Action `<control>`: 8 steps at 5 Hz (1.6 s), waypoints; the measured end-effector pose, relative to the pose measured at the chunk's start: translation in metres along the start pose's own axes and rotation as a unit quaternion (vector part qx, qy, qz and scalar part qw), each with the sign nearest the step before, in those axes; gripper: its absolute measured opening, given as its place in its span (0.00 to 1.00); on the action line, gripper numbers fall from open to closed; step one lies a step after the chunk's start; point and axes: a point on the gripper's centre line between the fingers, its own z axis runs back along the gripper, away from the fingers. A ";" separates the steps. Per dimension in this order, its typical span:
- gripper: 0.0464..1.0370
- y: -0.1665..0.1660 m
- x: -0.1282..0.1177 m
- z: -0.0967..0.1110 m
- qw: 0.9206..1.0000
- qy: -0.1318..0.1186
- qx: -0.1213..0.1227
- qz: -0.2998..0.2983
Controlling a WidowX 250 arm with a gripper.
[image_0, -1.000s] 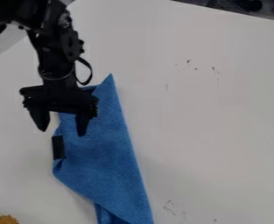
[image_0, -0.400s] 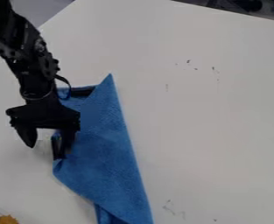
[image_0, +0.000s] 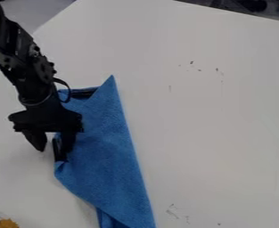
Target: Unfold the cloth from left to right
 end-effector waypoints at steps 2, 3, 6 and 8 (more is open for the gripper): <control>0.24 -0.001 0.002 0.000 1.000 -0.007 0.001 0.001; 0.09 -0.008 -0.004 0.010 1.000 0.015 0.024 0.004; 0.01 -0.105 0.019 0.087 0.998 -0.016 0.044 -0.031; 0.01 -0.186 0.050 0.078 0.994 -0.012 -0.010 -0.111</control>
